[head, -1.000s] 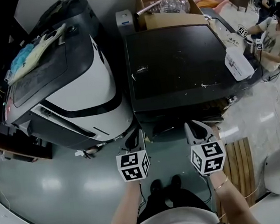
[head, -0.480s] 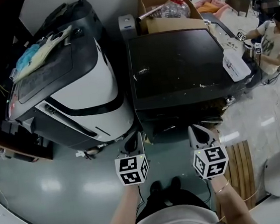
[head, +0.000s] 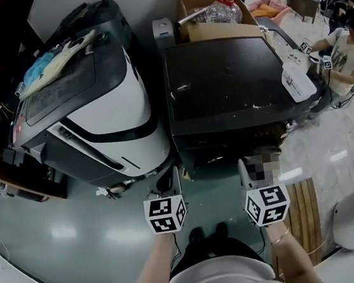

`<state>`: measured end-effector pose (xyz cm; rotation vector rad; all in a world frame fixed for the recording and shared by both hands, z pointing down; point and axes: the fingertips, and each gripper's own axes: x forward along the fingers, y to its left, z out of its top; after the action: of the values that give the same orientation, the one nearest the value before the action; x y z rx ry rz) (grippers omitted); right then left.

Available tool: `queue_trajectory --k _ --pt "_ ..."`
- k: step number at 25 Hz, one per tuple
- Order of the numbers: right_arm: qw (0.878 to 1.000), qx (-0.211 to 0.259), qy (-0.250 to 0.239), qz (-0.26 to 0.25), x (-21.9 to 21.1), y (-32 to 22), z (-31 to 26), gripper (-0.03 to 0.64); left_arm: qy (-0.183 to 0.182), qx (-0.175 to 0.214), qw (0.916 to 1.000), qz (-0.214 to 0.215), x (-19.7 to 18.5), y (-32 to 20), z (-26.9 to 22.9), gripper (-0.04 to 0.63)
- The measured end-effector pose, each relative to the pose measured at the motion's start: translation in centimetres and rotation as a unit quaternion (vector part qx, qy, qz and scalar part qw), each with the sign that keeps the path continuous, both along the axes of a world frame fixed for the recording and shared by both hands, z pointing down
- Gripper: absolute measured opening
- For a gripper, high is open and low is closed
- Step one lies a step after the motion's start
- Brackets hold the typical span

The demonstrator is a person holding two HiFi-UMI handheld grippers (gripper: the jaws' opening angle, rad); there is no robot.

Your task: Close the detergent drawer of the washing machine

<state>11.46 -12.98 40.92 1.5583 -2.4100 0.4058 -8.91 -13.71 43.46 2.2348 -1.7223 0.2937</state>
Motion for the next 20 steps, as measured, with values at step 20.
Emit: queue_trajectory --k 20 --pt "1.0 -0.01 0.012 -0.007 -0.41 -0.33 0.44 0.002 0.004 0.001 1.0 -0.002 -0.1 -0.05 -0.15 -0.005"
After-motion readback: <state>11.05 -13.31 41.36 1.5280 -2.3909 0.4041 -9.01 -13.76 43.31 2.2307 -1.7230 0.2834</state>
